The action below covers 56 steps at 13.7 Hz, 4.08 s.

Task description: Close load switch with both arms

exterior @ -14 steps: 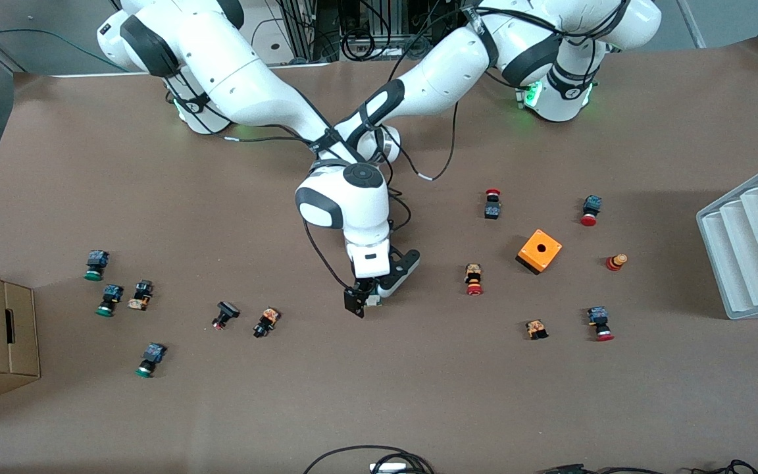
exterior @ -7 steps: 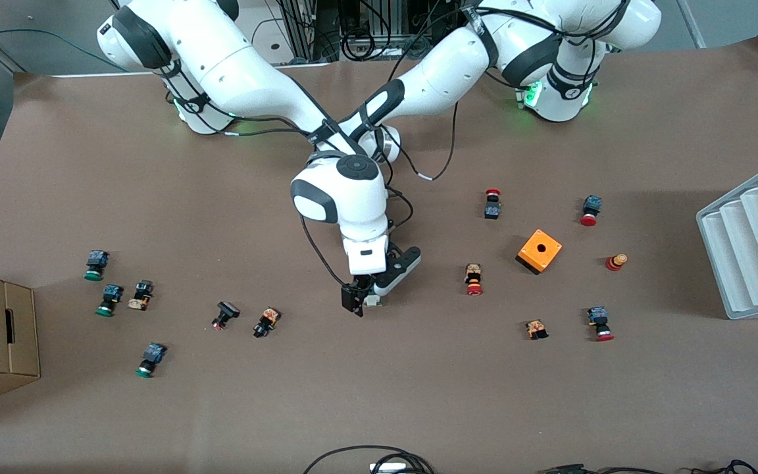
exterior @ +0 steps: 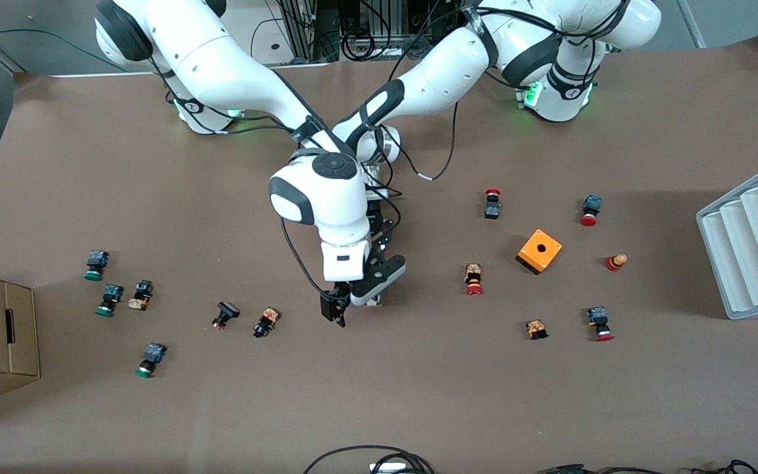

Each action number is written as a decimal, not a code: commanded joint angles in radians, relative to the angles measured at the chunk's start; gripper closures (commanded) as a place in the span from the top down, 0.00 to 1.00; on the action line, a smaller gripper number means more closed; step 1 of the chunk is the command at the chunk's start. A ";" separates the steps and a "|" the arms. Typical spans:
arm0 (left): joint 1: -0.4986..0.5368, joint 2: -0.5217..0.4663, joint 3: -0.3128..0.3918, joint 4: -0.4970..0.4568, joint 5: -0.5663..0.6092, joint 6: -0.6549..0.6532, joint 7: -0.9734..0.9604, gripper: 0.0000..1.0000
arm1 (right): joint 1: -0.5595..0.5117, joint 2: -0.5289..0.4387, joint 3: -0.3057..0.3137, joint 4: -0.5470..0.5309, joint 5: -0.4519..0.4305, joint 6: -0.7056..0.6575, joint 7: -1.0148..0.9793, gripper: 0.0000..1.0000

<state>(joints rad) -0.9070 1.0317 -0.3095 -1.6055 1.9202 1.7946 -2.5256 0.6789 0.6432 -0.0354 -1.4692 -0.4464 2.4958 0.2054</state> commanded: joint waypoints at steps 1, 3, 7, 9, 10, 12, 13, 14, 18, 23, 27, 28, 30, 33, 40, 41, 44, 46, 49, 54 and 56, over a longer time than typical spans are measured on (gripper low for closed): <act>0.002 0.041 0.024 0.050 0.013 0.039 0.016 0.35 | -0.001 -0.046 0.003 -0.011 0.029 -0.038 -0.006 1.00; 0.002 0.041 0.024 0.049 0.013 0.039 0.016 0.36 | -0.016 -0.068 0.006 -0.011 0.029 -0.051 -0.011 1.00; 0.002 0.041 0.024 0.049 0.013 0.039 0.016 0.37 | -0.042 -0.111 0.006 -0.013 0.109 -0.069 -0.014 1.00; 0.002 0.041 0.024 0.050 0.013 0.039 0.016 0.39 | -0.059 -0.126 0.005 -0.013 0.164 -0.078 -0.015 1.00; 0.002 0.039 0.024 0.050 0.013 0.037 0.016 0.47 | -0.067 -0.131 0.006 -0.013 0.166 -0.078 -0.015 1.00; 0.000 0.039 0.024 0.050 0.013 0.037 0.019 0.76 | -0.070 -0.140 0.006 -0.013 0.169 -0.081 -0.014 1.00; 0.000 0.039 0.024 0.050 0.011 0.037 0.021 0.80 | -0.074 -0.145 0.006 -0.013 0.182 -0.083 -0.012 1.00; -0.001 0.039 0.024 0.050 0.011 0.037 0.022 0.85 | -0.076 -0.149 0.005 -0.013 0.219 -0.087 -0.012 1.00; -0.001 0.039 0.024 0.050 0.011 0.037 0.019 0.84 | -0.120 -0.192 0.006 -0.011 0.296 -0.169 -0.012 1.00; -0.001 0.036 0.024 0.050 0.010 0.037 0.018 0.83 | -0.228 -0.258 0.012 -0.011 0.428 -0.279 -0.011 1.00; -0.001 0.033 0.023 0.050 0.003 0.037 0.027 0.85 | -0.307 -0.287 0.011 -0.011 0.453 -0.333 -0.009 1.00; -0.003 0.033 0.023 0.049 0.003 0.035 0.027 0.85 | -0.327 -0.293 0.009 -0.013 0.453 -0.353 -0.009 1.00; -0.004 0.030 0.021 0.045 -0.001 0.032 0.025 0.95 | -0.386 -0.304 0.011 -0.013 0.453 -0.400 -0.011 1.00; -0.007 0.028 0.018 0.044 -0.004 0.031 0.025 0.97 | -0.446 -0.332 0.009 -0.013 0.450 -0.481 -0.015 1.00; -0.006 0.008 -0.003 0.045 -0.068 0.031 0.073 0.95 | -0.588 -0.439 0.011 -0.049 0.449 -0.669 -0.058 1.00; -0.006 -0.002 -0.003 0.045 -0.088 0.034 0.091 0.95 | -0.613 -0.456 0.011 -0.066 0.449 -0.667 -0.096 1.00; -0.004 -0.028 -0.003 0.044 -0.141 0.037 0.148 0.96 | -0.659 -0.480 0.012 -0.079 0.451 -0.670 -0.178 1.00; -0.001 -0.060 -0.011 0.041 -0.185 0.045 0.215 0.98 | -0.659 -0.513 0.011 -0.121 0.451 -0.664 -0.176 1.00; 0.004 -0.119 -0.028 0.045 -0.329 0.046 0.396 1.00 | -0.654 -0.566 0.011 -0.186 0.450 -0.663 -0.178 1.00; 0.043 -0.241 -0.029 0.048 -0.567 0.120 0.716 1.00 | -0.653 -0.577 0.011 -0.174 0.439 -0.692 -0.185 1.00; 0.065 -0.286 -0.031 0.049 -0.648 0.150 0.831 1.00 | -0.653 -0.567 0.009 -0.168 0.424 -0.701 -0.207 1.00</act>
<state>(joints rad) -0.8663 0.7998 -0.3369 -1.5383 1.3438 1.9109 -1.8000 0.0253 0.0813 -0.0230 -1.6270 -0.0225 1.8109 0.0296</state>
